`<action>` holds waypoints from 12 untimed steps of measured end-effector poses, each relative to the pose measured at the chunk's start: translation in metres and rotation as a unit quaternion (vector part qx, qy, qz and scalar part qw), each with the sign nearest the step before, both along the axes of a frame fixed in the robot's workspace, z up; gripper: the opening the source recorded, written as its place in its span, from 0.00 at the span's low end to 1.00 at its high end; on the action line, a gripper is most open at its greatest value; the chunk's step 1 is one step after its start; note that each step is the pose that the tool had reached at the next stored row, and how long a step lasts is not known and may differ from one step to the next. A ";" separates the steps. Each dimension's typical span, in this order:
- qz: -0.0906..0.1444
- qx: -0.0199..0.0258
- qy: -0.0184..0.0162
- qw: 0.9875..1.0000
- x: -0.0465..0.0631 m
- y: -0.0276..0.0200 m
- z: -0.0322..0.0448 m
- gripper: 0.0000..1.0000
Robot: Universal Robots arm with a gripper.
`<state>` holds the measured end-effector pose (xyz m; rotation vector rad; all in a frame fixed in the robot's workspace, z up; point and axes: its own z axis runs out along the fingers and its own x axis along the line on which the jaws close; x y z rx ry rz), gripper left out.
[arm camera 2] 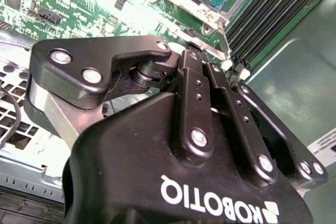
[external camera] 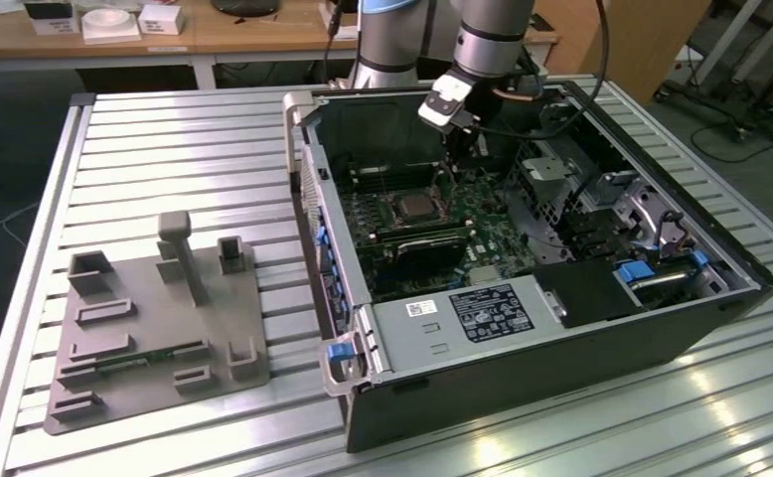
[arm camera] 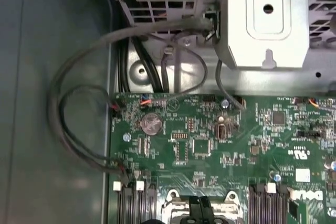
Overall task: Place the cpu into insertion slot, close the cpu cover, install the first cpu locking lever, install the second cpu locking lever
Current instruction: 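Close the cpu cover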
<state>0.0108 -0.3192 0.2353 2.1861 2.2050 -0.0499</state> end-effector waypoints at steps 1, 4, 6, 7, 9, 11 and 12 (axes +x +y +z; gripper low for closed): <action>0.000 0.000 0.000 1.000 -0.001 0.0000 0.0000 0.10; 0.000 0.000 0.000 1.000 -0.004 0.0000 0.0000 0.10; 0.000 0.000 0.000 1.000 -0.005 0.0000 0.0000 0.10; 0.000 0.000 0.000 1.000 -0.006 0.0000 0.0000 0.10; 0.000 0.000 0.000 1.000 -0.007 0.0000 0.0000 0.10; 0.000 0.000 0.000 1.000 -0.008 0.0000 0.0000 0.10; 0.000 0.000 0.000 1.000 -0.008 0.0000 0.0000 0.10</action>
